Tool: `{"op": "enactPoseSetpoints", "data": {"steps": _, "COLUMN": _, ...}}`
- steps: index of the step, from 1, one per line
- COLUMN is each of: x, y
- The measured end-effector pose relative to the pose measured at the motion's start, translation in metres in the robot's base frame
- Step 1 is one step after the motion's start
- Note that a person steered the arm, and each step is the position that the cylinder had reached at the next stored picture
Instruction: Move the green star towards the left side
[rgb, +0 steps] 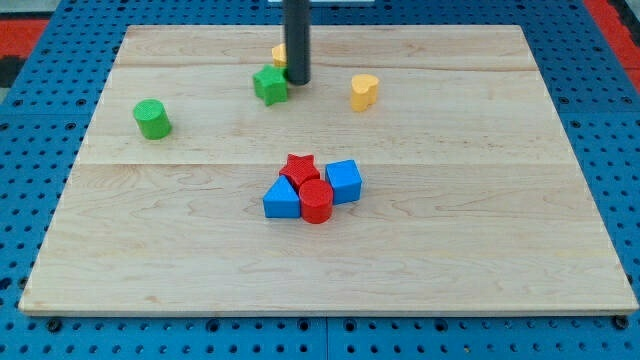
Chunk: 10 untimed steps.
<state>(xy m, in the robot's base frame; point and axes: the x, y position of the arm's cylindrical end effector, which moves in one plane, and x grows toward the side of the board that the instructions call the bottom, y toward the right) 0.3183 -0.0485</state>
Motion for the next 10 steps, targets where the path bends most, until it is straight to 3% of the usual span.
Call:
{"op": "enactPoseSetpoints", "data": {"steps": 1, "x": 0.046, "y": -0.039}}
{"op": "enactPoseSetpoints", "data": {"steps": 2, "x": 0.043, "y": -0.011}}
{"op": "enactPoseSetpoints", "data": {"steps": 3, "x": 0.013, "y": 0.025}}
{"op": "enactPoseSetpoints", "data": {"steps": 4, "x": -0.002, "y": 0.003}}
{"op": "enactPoseSetpoints", "data": {"steps": 6, "x": 0.047, "y": -0.104}}
{"op": "enactPoseSetpoints", "data": {"steps": 7, "x": 0.029, "y": -0.045}}
{"op": "enactPoseSetpoints", "data": {"steps": 9, "x": 0.017, "y": -0.117}}
{"op": "enactPoseSetpoints", "data": {"steps": 10, "x": 0.017, "y": -0.119}}
